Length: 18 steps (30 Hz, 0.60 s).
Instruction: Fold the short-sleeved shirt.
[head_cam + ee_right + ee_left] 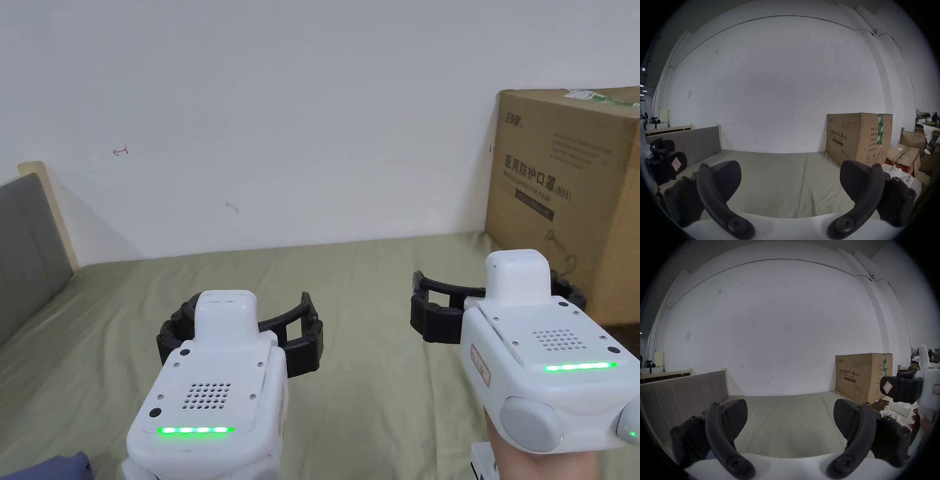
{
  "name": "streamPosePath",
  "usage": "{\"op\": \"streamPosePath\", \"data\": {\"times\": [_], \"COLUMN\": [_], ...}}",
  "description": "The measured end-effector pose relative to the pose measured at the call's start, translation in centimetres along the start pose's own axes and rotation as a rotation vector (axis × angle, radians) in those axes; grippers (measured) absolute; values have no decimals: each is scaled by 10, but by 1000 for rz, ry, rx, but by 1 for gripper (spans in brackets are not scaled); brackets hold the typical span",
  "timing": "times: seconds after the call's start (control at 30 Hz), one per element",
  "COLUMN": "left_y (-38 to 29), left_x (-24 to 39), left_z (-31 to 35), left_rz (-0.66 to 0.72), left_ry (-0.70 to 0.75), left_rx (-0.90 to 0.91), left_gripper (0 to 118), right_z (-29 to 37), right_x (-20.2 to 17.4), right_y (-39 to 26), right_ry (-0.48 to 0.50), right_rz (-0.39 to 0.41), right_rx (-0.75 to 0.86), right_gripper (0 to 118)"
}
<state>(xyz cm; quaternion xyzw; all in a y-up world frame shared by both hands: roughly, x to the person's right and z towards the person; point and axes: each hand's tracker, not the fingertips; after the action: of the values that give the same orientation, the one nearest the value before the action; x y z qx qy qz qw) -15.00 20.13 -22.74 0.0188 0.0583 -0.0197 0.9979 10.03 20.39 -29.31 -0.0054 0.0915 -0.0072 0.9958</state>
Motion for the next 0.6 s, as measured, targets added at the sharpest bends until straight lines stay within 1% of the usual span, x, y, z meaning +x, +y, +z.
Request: {"op": "streamPosePath", "data": {"times": [0.1, 0.2, 0.23, 0.3, 0.33, 0.37, 0.5, 0.57, 0.6], "left_y": [-6, -8, -9, -8, -8, -7, -5, -5, -5], "left_x": [3, 1, -1, -4, -5, -7, -18, -20, -22], "left_z": [4, 6, 7, 8, 8, 7, 7, 7, 7], "left_rz": [-9, -6, 4, 16, 18, 20, 69, 76, 78], "left_ry": [43, 37, 32, 23, 21, 22, 6, 18, 23], "left_rx": [7, -18, -25, -32, -34, -39, -45, -46, -47], "left_gripper": [109, 107, 105, 91, 88, 91, 95, 107, 109], "right_z": [3, 5, 6, 6, 6, 6, 4, 5, 5], "right_x": [-1, -1, 0, -2, -3, -4, -6, -9, -9], "right_y": [1, 0, -2, -3, -4, -6, -6, -5, -5], "right_ry": [-6, -3, -1, 5, 4, 1, 16, 15, 17], "right_rz": [10, 14, 15, 22, 29, 34, 31, 39, 40], "right_rx": [-9, -20, -24, -36, -41, -43, -59, -60, -61], "right_gripper": [118, 118, 118, 118, 118, 118, 118, 118, 118]}}
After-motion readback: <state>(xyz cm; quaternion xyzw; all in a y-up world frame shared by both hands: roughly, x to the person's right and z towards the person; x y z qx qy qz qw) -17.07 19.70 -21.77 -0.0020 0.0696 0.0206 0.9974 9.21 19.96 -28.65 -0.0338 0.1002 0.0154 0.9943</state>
